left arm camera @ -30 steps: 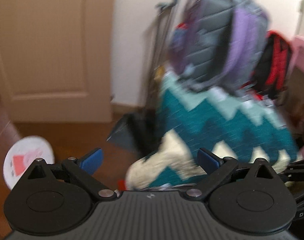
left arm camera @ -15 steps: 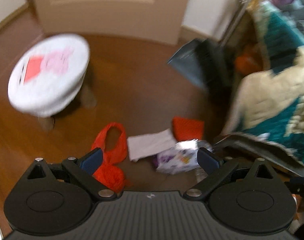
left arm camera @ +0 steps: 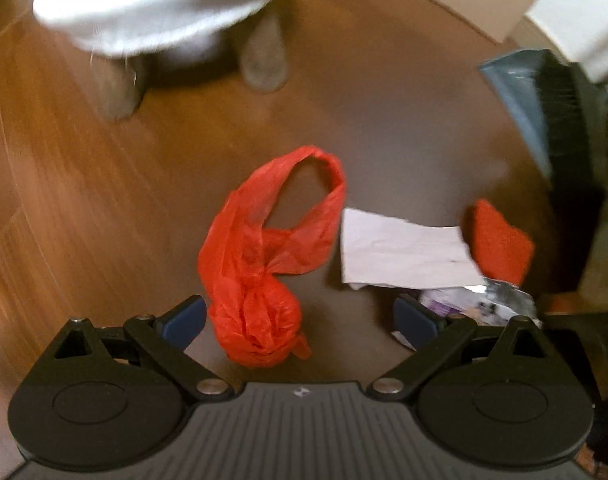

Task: Collect trash
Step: 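Grasp the red plastic bag with the left tool while the right tool grasps the clear plastic container, then carry the red bag and clear container in both tools to the wastebasket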

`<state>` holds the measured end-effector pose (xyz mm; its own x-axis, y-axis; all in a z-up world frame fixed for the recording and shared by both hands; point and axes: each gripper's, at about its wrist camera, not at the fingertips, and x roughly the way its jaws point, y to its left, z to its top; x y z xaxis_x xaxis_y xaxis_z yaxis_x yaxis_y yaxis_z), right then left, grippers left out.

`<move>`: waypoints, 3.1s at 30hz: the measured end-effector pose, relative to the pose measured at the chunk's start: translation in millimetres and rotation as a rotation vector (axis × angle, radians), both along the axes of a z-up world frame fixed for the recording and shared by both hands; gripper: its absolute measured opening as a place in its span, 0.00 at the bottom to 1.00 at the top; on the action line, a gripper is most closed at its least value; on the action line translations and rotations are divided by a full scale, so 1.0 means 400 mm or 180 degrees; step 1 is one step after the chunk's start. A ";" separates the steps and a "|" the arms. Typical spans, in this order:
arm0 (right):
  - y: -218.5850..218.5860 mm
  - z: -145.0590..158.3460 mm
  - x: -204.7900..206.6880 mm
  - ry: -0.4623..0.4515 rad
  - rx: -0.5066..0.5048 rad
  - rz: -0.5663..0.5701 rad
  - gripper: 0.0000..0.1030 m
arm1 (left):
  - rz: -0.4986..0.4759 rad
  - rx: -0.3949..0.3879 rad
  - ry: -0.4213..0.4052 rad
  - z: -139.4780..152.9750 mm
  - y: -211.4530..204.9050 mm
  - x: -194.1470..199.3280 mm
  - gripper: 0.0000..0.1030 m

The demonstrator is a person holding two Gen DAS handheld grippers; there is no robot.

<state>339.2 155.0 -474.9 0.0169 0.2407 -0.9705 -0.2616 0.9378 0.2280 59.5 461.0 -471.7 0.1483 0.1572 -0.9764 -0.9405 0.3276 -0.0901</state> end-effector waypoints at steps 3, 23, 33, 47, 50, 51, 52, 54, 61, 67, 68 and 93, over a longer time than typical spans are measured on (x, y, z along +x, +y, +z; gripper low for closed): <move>0.011 -0.049 0.011 0.0087 -0.0052 -0.0093 0.46 | 0.0114 -0.0082 0.0101 -0.057 0.015 -0.006 0.97; 0.036 -0.211 0.062 0.0386 -0.0072 -0.0399 0.10 | 0.0388 -0.0458 0.0281 -0.206 0.021 -0.016 0.59; 0.002 -0.179 0.028 0.0435 -0.0115 -0.0187 0.02 | 0.0300 -0.0494 0.0314 -0.167 0.016 -0.003 0.56; -0.103 0.078 -0.051 0.0236 0.0024 0.0444 0.02 | -0.0143 -0.0394 0.0107 0.058 -0.045 -0.066 0.56; -0.120 0.182 -0.058 0.0100 0.0138 0.0626 0.02 | -0.0324 -0.0311 -0.0035 0.160 -0.063 -0.052 0.56; -0.125 0.211 -0.059 0.0061 0.0166 0.0660 0.02 | -0.0381 -0.0292 -0.0092 0.194 -0.078 -0.047 0.56; -0.136 0.243 -0.060 0.0012 0.0188 0.0714 0.02 | -0.0462 -0.0289 -0.0177 0.225 -0.089 -0.038 0.56; -0.151 0.309 -0.063 -0.0071 0.0260 0.0818 0.02 | -0.0558 -0.0256 -0.0309 0.289 -0.102 -0.024 0.56; -0.221 0.521 -0.076 -0.0362 0.0409 0.0995 0.02 | -0.0970 -0.0010 -0.0692 0.531 -0.192 0.035 0.56; -0.296 0.721 -0.092 -0.0632 0.0501 0.1111 0.02 | -0.1345 0.0181 -0.0971 0.737 -0.288 0.089 0.56; -0.316 0.757 -0.091 -0.0682 0.0522 0.1117 0.02 | -0.1419 0.0236 -0.0989 0.774 -0.310 0.102 0.56; -0.991 1.489 -0.084 -0.1984 0.1041 0.0537 0.02 | -0.3498 0.0933 -0.1884 1.444 -1.109 0.422 0.56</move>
